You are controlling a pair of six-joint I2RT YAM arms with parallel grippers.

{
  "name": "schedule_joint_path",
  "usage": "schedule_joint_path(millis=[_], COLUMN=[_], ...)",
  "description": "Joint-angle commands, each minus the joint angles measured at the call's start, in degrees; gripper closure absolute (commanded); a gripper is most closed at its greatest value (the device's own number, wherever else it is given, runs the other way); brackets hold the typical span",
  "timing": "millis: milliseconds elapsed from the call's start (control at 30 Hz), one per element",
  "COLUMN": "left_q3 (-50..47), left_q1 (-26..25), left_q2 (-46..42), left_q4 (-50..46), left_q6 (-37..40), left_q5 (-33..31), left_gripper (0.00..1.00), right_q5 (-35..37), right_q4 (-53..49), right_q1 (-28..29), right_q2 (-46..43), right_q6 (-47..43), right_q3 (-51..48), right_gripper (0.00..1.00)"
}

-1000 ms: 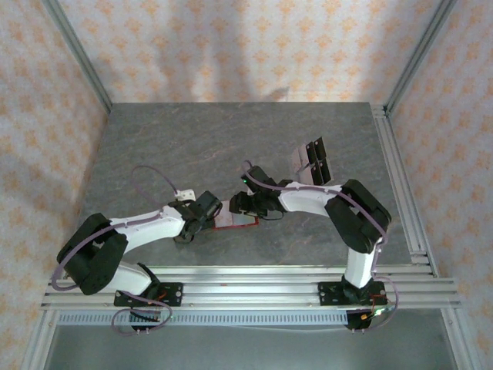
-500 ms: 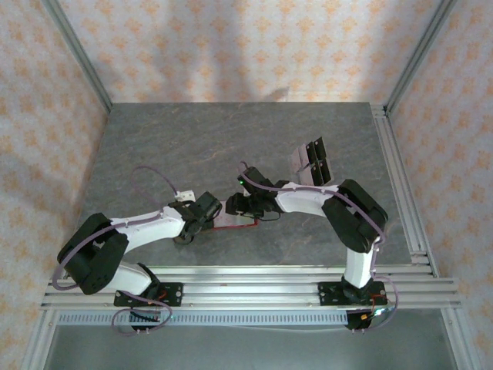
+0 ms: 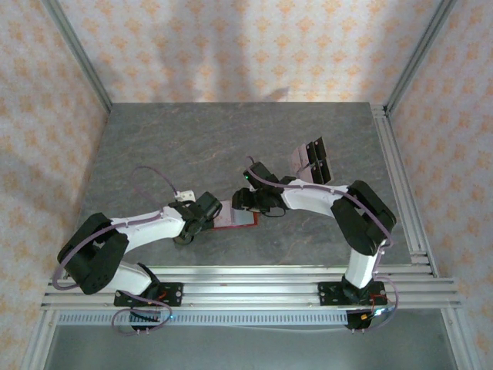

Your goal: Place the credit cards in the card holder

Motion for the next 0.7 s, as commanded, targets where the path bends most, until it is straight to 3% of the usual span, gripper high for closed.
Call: schedule_joint_path(millis=[0, 667], left_q3=[-0.26, -0.08], left_q1=[-0.38, -0.47], left_q2=[0.49, 0.77], left_q4=[0.26, 0.4], left_q6=[0.38, 0.38], left_q5=[-1.07, -1.23], left_gripper=[0.0, 0.0], right_q5=[2.13, 0.39], right_q4=[-1.69, 0.07], right_q1=[-0.48, -0.75], right_q2=[-1.82, 1.4], right_q6=[-1.14, -0.9], right_q3=[0.21, -1.66], right_gripper=[0.46, 0.46])
